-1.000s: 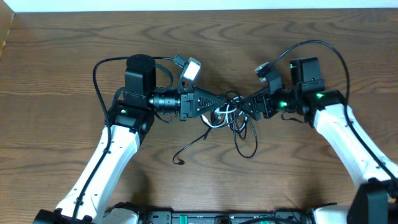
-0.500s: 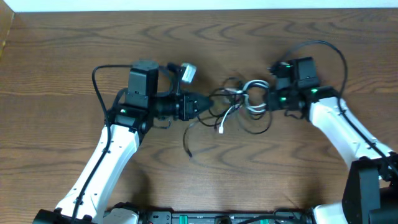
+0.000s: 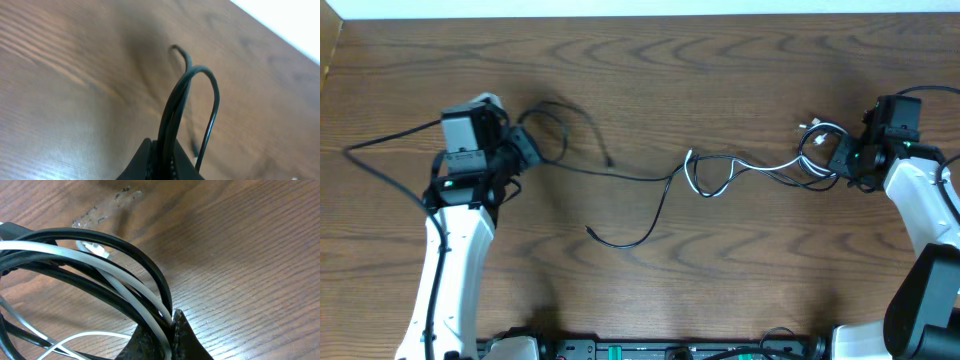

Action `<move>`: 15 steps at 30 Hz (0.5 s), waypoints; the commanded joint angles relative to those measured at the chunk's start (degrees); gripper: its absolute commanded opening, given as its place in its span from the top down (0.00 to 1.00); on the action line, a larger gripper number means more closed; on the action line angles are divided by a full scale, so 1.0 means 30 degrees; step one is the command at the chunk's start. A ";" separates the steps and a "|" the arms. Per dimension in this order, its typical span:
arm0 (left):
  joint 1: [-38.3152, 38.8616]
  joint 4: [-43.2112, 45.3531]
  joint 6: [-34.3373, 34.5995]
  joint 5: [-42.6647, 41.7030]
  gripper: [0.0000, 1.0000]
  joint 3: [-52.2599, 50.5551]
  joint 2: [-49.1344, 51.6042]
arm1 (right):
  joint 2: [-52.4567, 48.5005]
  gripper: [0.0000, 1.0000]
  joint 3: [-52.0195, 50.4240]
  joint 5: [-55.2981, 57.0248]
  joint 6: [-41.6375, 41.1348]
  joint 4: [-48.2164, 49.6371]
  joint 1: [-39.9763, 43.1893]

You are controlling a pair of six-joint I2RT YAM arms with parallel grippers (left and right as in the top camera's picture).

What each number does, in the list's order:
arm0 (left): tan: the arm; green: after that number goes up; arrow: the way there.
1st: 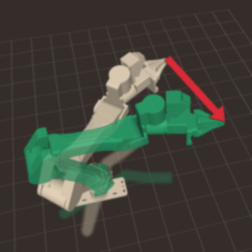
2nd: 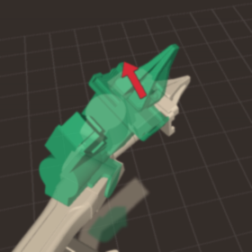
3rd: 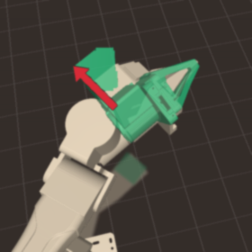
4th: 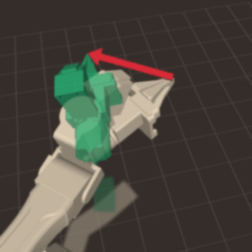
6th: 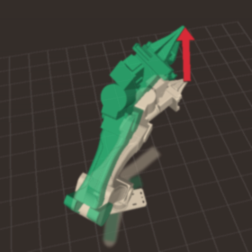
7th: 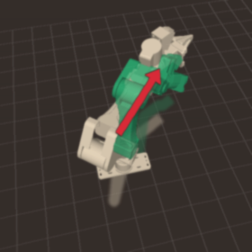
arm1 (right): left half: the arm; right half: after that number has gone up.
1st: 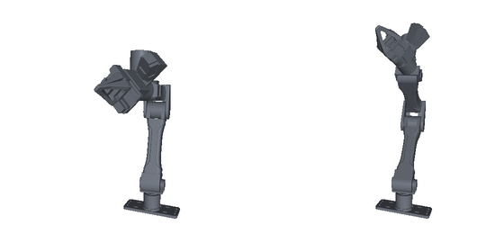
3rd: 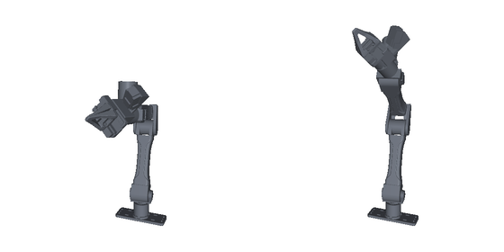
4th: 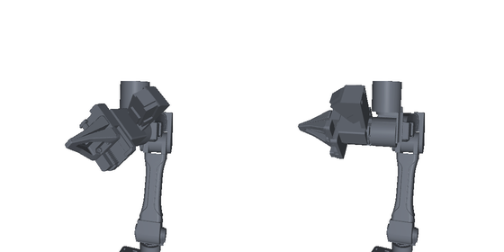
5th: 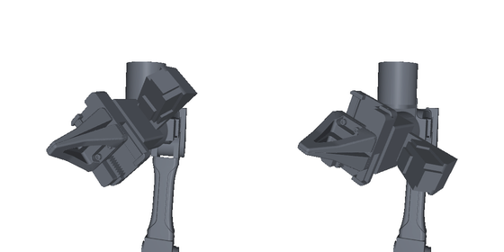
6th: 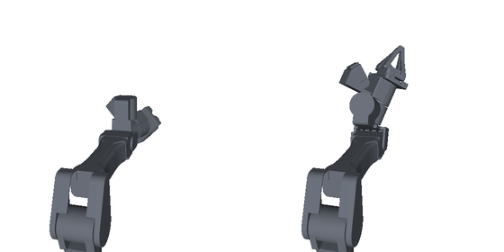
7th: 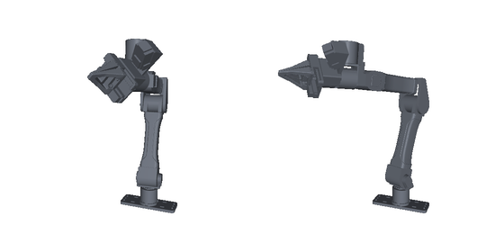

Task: Untangle cables
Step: 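Pull both grippers apart sideways, stretching the cables across the table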

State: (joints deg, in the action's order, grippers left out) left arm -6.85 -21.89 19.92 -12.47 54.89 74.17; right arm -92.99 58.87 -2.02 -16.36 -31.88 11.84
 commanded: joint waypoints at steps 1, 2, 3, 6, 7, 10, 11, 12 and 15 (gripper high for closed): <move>-0.0911 0.1370 0.1188 0.0313 0.93 0.0124 -0.1268 | 0.0539 0.95 0.0131 -0.2769 0.0831 0.0801 0.0328; -0.0911 0.1668 0.1180 0.0328 0.93 0.0124 -0.1443 | 0.0678 0.94 0.0131 -0.4313 0.1588 0.1166 0.0321; -0.0911 0.2186 0.1180 0.0335 0.92 0.0124 -0.1690 | 0.0903 0.92 0.0131 -0.7504 0.2703 0.1749 0.0306; -0.0911 0.3198 0.1326 0.0328 0.92 0.0124 -0.2142 | 0.1333 0.90 0.0131 -1.7099 0.5493 0.3293 0.0306; -0.0903 0.3096 0.1610 0.0306 0.93 0.0124 -0.2193 | 0.1472 0.89 0.0131 -1.9992 0.5479 0.4153 0.0291; -0.0903 0.1508 0.1603 -0.1523 0.50 0.0124 -0.2025 | 0.1654 0.81 0.0131 -2.3860 0.4743 0.5501 0.0277; -0.0896 0.1020 0.1603 -0.2069 0.38 0.0124 -0.1960 | 0.1654 0.80 0.0131 -2.3431 0.4561 0.5275 0.0277; -0.0889 0.0554 0.1603 -0.2557 0.32 0.0124 -0.1894 | 0.1654 0.79 0.0124 -2.2440 0.4524 0.4889 0.0270; -0.0335 -0.1005 0.0794 -0.4022 0.14 0.0117 -0.1756 | 0.1654 0.67 0.0124 -1.5890 0.4189 0.2441 0.0248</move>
State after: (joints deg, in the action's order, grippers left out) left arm -9.26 -23.05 24.73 -19.33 54.85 68.45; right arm -88.84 58.85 -62.04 -3.18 -20.75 12.58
